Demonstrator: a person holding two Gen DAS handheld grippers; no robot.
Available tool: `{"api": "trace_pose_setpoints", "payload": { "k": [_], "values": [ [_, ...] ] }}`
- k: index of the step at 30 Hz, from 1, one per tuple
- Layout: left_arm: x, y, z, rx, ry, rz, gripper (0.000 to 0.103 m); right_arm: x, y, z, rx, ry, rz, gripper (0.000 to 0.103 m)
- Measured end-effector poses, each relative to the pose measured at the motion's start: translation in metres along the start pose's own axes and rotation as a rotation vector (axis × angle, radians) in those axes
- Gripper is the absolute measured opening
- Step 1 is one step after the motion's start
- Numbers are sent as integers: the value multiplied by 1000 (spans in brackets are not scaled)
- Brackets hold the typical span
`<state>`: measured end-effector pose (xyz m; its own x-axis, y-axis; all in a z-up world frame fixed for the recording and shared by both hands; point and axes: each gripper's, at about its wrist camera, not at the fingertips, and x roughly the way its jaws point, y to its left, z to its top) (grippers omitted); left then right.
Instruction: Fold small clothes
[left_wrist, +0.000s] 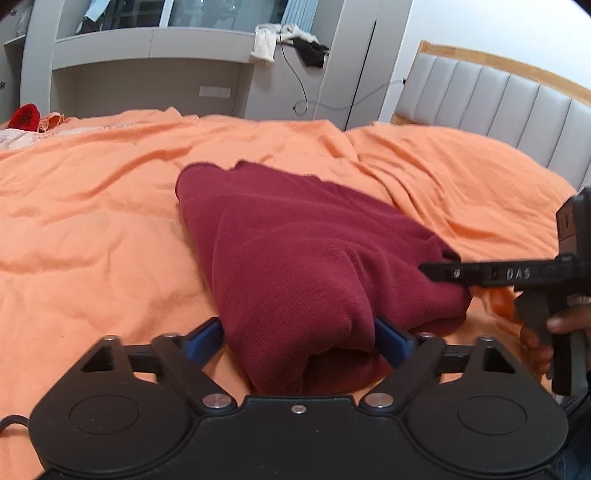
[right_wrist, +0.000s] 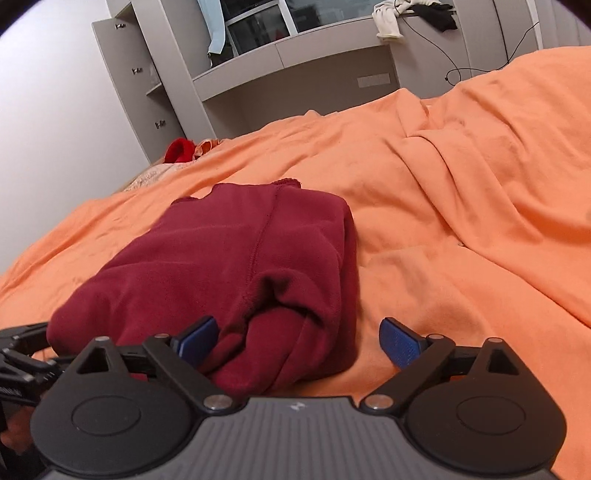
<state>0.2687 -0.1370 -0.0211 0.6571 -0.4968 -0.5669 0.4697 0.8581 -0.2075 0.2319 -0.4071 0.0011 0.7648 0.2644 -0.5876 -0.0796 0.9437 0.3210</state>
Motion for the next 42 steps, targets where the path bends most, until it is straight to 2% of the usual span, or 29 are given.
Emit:
{"api": "trace_pose_setpoints", "payload": {
  "k": [1, 5, 7, 10, 13, 15, 22, 26, 32, 39, 41, 42],
  "values": [
    [-3, 0, 1, 4, -16, -1, 101, 0, 1, 0, -3, 1, -3, 97],
    [-18, 1, 5, 17, -77, -15, 102, -2, 1, -2, -8, 7, -14, 100],
    [-22, 4, 9, -5, -99, -22, 102, -2, 0, -1, -5, 9, -12, 100],
    [-22, 15, 15, -62, -108, 11, 102, -2, -2, -1, -1, 9, -11, 100],
    [-17, 29, 18, -144, -91, 29, 102, -1, -2, -1, 1, 9, -12, 101],
    [-15, 36, 17, -185, -74, 12, 102, 0, -2, -1, 2, 9, -13, 101],
    [1, 47, 9, -285, 15, -10, 103, 1, -4, -1, 19, 11, -6, 102],
    [2, 44, 6, -272, 7, 1, 103, -3, -9, 2, 62, -1, 30, 103],
    [1, 43, 5, -268, -2, 3, 103, -7, -21, 8, 184, -81, 124, 103],
    [0, 39, 3, -249, -3, 14, 103, 20, -44, 24, 323, -110, 192, 103],
    [0, 38, 3, -241, 1, 20, 103, 30, -47, 27, 316, -99, 176, 97],
    [1, 38, 3, -240, 2, 22, 103, 34, -46, 26, 304, -90, 158, 90]
  ]
}}
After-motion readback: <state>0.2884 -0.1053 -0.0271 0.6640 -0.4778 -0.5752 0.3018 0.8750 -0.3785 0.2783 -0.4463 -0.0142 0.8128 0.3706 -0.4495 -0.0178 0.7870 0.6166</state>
